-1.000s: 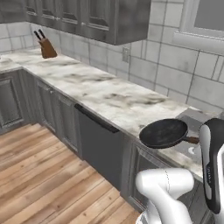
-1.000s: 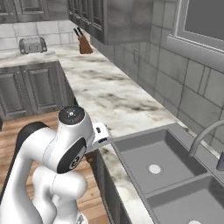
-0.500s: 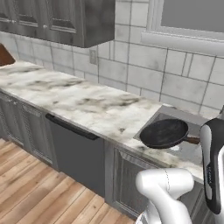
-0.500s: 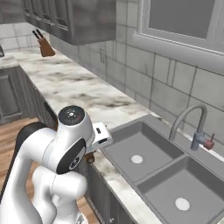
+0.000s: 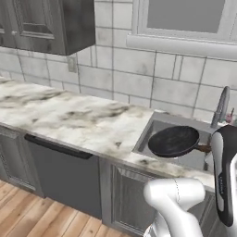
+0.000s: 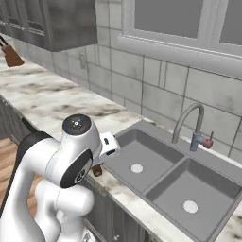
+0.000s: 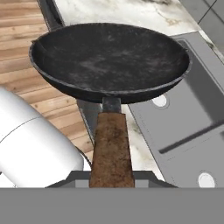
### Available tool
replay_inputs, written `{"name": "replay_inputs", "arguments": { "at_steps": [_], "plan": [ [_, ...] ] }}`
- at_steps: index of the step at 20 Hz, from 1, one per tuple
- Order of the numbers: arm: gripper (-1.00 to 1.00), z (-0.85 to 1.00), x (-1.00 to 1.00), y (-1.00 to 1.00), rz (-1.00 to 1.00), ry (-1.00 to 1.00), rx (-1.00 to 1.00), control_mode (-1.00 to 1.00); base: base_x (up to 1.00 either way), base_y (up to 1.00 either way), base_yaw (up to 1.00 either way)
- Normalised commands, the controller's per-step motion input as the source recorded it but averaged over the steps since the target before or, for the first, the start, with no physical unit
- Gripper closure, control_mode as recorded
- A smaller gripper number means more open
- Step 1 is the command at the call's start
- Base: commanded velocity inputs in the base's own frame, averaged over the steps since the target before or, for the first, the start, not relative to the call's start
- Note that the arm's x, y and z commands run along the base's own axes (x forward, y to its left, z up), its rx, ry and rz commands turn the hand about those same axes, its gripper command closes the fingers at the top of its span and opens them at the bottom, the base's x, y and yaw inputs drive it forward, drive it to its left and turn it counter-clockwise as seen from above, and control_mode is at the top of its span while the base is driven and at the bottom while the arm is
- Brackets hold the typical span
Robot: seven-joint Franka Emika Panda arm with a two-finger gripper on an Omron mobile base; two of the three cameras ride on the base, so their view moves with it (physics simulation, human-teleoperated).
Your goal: Move the pot and pan from the stove into the sink.
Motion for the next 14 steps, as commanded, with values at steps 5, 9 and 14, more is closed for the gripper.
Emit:
{"name": "replay_inputs", "arguments": {
  "at_steps": [5,9,14],
  "plan": [
    [1.00,0.00,0.00,0.00,0.00,0.00,0.00,1.00,-0.02,-0.11,-0.39],
    [1.00,0.00,0.00,0.00,0.00,0.00,0.00,1.00,-0.23,-0.06,-0.33],
    [1.00,0.00,0.00,0.00,0.00,0.00,0.00,1.00,-0.01,-0.04,-0.38]
  ]
}}
